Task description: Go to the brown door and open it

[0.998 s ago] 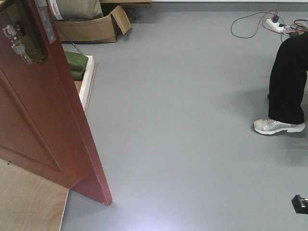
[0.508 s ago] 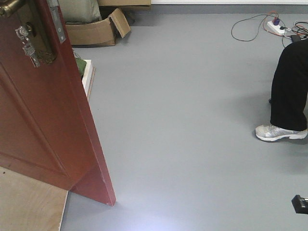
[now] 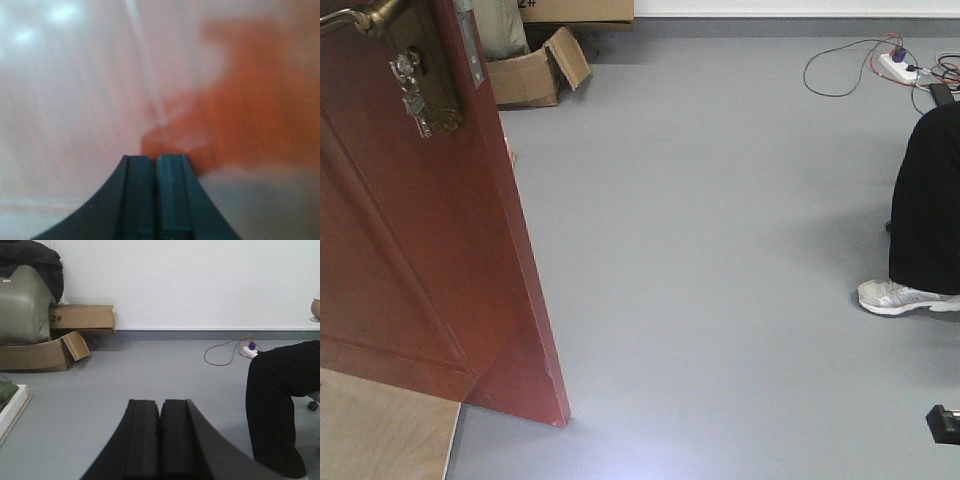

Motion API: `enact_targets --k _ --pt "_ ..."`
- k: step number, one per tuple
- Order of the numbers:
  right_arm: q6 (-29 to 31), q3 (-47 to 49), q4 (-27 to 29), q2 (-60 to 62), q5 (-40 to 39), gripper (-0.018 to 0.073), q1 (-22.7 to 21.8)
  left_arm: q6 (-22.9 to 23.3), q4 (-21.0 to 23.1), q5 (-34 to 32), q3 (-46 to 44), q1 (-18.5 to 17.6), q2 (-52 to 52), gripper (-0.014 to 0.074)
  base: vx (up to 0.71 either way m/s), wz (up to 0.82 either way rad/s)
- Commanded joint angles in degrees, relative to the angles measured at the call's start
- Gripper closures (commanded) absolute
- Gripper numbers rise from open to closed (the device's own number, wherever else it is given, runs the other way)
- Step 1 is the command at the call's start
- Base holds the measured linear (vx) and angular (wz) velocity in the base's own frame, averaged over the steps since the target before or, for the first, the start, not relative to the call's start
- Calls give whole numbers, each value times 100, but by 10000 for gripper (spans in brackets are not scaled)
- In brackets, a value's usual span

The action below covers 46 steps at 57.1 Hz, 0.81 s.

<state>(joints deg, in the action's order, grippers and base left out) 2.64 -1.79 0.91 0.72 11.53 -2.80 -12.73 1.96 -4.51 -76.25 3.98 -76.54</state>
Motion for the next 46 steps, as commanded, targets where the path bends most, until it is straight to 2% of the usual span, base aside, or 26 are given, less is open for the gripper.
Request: enact_targets --k 1,46 --pt "31 -21 -34 63 -448 559 -27 15 19 -445 -181 -41 143 603 17 1" --pt "31 -21 -34 63 -433 559 -27 15 19 -445 -181 -41 143 603 12 0"
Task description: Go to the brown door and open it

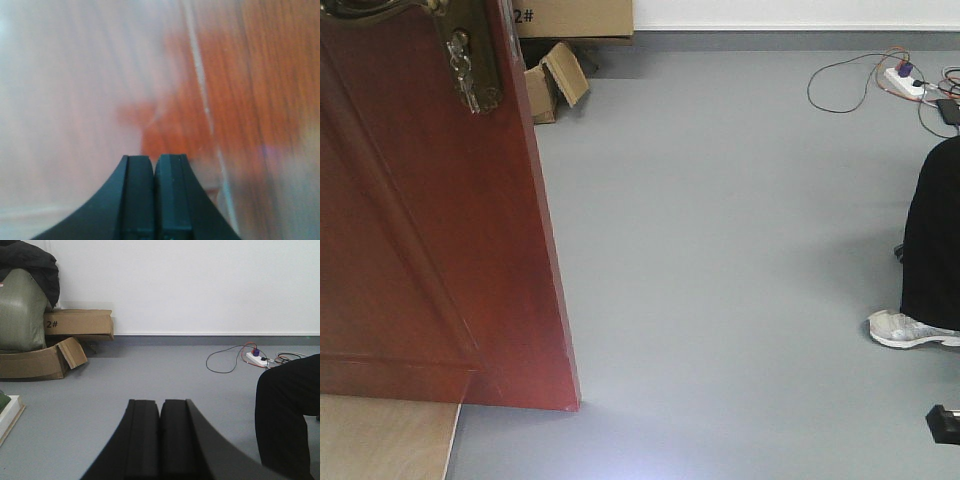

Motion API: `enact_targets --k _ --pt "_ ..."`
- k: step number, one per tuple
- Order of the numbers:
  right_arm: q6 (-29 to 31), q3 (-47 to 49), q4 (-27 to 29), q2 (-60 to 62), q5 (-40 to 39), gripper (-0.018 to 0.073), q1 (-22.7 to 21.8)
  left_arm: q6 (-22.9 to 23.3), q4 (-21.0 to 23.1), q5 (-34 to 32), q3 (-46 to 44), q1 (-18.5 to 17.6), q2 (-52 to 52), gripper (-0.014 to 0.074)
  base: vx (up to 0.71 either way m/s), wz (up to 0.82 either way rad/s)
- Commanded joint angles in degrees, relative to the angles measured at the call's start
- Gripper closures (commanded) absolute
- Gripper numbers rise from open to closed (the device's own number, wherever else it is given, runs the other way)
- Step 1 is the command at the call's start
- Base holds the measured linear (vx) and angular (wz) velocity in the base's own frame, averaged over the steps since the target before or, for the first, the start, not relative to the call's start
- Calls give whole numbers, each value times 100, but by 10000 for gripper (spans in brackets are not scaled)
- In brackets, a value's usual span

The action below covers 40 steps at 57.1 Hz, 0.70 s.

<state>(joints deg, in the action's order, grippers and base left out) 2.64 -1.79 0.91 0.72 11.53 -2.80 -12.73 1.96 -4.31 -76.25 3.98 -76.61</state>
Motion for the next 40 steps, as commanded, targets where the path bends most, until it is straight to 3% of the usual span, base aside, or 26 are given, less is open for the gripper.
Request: enact_targets --k 1,40 --pt "31 -21 -34 63 -433 559 -27 15 19 -465 -181 -41 150 603 2 0" --pt "31 -21 -34 63 -433 559 -27 15 70 -649 -181 -41 150 603 0 0"
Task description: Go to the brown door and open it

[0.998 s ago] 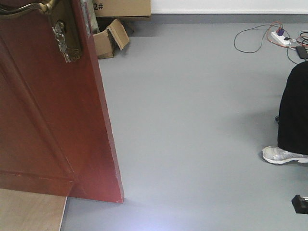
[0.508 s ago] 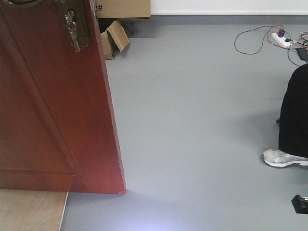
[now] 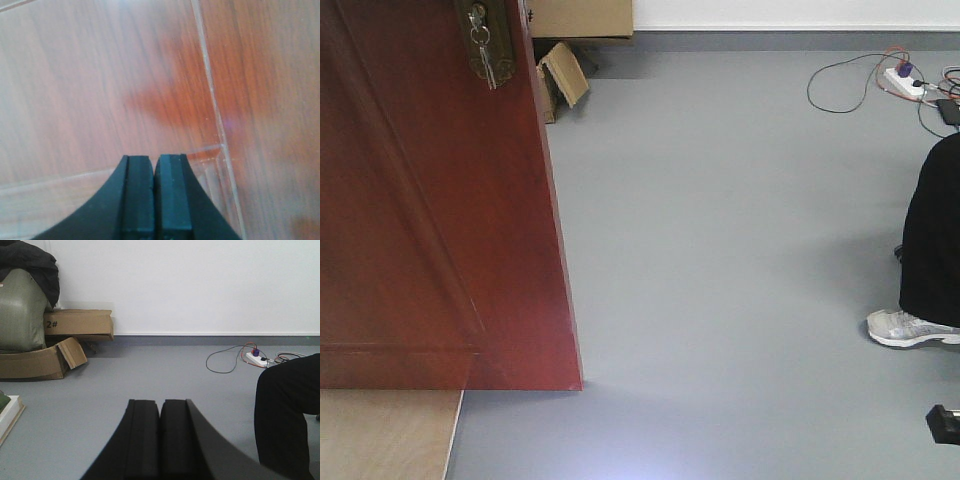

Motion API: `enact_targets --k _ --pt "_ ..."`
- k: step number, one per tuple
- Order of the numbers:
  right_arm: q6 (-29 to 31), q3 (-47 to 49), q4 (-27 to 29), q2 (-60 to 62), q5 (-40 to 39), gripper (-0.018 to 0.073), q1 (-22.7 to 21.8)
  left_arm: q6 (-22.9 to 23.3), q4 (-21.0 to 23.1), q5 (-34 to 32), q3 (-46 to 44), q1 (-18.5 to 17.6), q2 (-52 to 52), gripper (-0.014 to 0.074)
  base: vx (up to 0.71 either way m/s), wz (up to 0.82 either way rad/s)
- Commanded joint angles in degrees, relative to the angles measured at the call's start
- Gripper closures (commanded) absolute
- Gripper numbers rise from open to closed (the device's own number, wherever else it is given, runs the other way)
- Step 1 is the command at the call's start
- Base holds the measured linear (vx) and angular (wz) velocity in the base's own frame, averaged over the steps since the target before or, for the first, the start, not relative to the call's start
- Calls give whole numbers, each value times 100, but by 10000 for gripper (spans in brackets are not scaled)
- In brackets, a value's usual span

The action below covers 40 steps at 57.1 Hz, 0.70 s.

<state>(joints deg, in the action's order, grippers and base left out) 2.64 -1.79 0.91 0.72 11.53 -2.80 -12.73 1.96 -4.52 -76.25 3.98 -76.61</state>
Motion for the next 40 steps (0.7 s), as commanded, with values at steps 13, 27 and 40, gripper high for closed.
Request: enact_targets --k 13,27,40 --pt "31 -21 -34 63 -433 559 -27 59 62 26 349 -41 743 603 0 0" --pt "31 -21 -34 63 -461 559 -27 59 62 678 2380 -104 2546 603 0 0" --pt "31 -21 -34 63 -461 559 -27 165 -291 527 4595 -132 4781 603 0 0"
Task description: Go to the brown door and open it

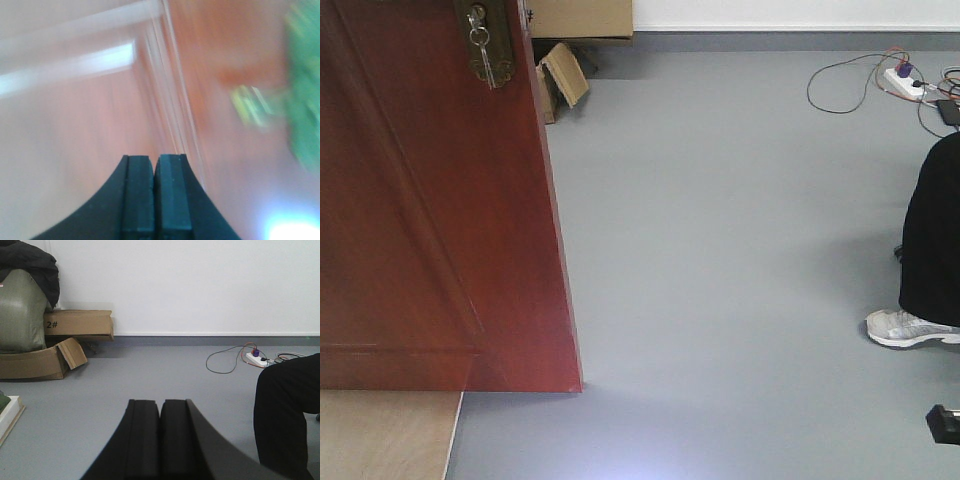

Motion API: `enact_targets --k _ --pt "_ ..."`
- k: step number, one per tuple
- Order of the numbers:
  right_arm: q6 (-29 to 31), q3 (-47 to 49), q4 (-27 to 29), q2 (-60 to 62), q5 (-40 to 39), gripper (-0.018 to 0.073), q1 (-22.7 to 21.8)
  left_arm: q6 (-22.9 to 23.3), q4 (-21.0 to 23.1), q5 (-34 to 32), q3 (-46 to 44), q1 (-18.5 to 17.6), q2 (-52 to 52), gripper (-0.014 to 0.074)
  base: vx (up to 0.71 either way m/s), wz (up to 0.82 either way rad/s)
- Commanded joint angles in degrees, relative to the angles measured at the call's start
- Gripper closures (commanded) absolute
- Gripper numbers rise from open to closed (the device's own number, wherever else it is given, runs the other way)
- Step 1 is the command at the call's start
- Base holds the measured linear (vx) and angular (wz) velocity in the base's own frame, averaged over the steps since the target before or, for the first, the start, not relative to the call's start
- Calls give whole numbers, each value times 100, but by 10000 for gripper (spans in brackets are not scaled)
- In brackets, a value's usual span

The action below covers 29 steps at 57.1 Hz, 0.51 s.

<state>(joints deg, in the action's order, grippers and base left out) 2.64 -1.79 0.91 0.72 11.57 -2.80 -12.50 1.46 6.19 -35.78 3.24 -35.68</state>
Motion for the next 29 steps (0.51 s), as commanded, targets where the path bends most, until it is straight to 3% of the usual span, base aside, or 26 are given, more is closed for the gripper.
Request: enact_targets --k 1,8,19,23,29 --pt "31 -21 -34 63 -466 559 -27 197 -331 -578 754 -76 878 603 0 0" --pt "31 -21 -34 63 -466 559 -27 943 -793 -1298 1889 -271 1802 603 0 0" --pt "31 -21 -34 63 -466 559 -27 1433 -658 -2522 3340 -324 2710 603 0 0" --pt "31 -21 -34 63 -466 559 -27 1515 -416 -2463 3674 -324 3031 603 0 0" --pt "31 -21 -34 63 -466 559 -27 1528 -319 -1246 3591 -324 3578 603 0 0"
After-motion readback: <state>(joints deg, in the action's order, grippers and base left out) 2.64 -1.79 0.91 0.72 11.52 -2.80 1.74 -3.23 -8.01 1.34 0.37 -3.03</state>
